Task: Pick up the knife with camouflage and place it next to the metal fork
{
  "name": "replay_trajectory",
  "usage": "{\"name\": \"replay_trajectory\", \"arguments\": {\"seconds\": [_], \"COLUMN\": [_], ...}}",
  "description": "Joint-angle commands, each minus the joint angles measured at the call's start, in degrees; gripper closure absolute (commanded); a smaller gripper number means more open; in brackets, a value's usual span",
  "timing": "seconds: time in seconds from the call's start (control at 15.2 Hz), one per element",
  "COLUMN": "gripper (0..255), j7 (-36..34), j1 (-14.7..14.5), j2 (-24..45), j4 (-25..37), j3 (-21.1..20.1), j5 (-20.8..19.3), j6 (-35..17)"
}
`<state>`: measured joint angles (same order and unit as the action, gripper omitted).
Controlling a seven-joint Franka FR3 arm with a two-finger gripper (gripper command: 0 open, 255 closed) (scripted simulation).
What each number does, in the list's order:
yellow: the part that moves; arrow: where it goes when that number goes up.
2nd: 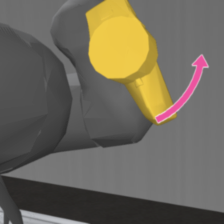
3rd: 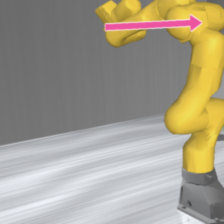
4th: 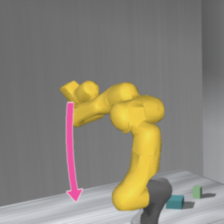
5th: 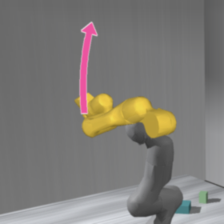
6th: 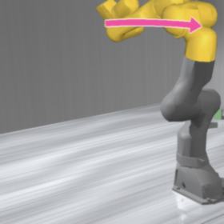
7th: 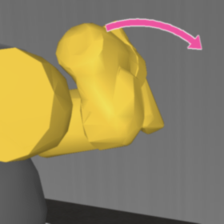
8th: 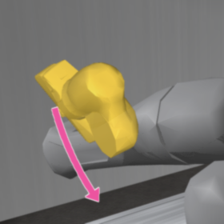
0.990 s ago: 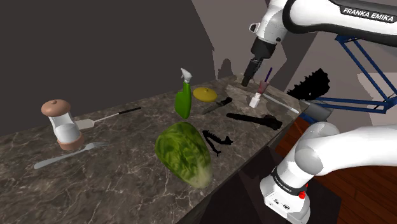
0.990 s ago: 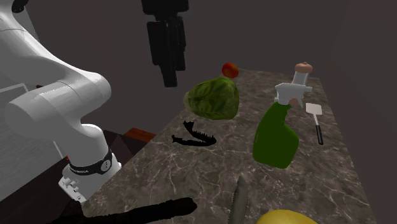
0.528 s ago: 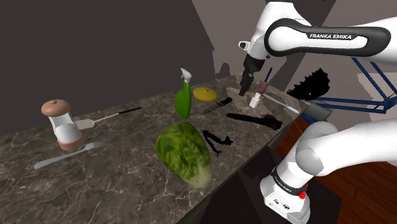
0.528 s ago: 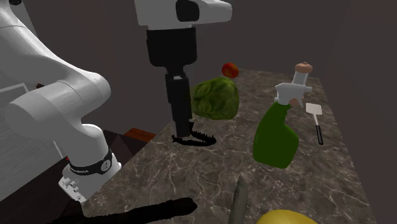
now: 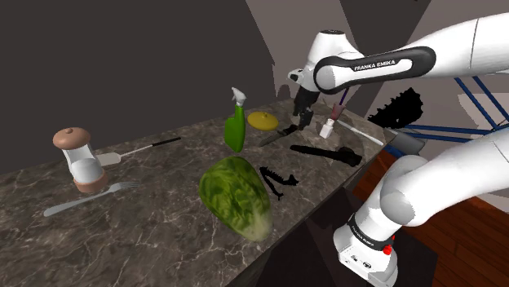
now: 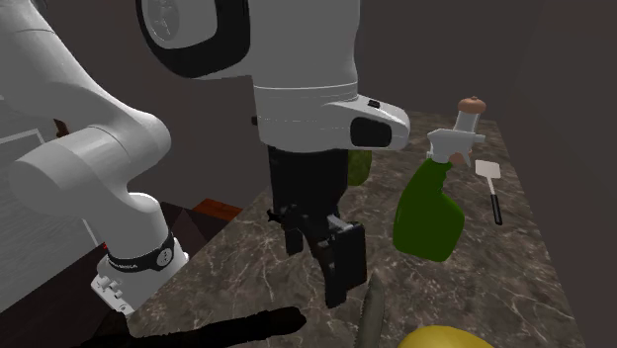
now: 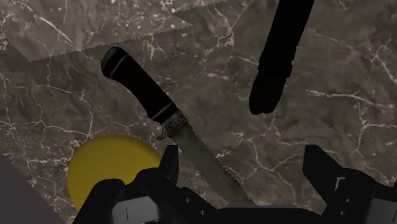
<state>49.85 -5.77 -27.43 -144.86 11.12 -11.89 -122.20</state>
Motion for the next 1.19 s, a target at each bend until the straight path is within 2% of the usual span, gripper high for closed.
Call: {"name": "replay_trajectory", "arguments": {"seconds": [0.0,0.4,0.92,1.12], "gripper": [0,0,0,0], "j7": [4.94,18.36,19.24,19.24], "j1": [-0.40,-1.92,-1.59,-1.59], "j2": [3.61,16.95,22.65,22.65], "j4": [0.34,3.59,2.56,2.56], "j3": [1.63,5.45,6.37,6.37], "j5": [-1.53,-3.90,-3.59,-3.59], "j6": [-3.81,-15.56,-22.42,-22.42]}}
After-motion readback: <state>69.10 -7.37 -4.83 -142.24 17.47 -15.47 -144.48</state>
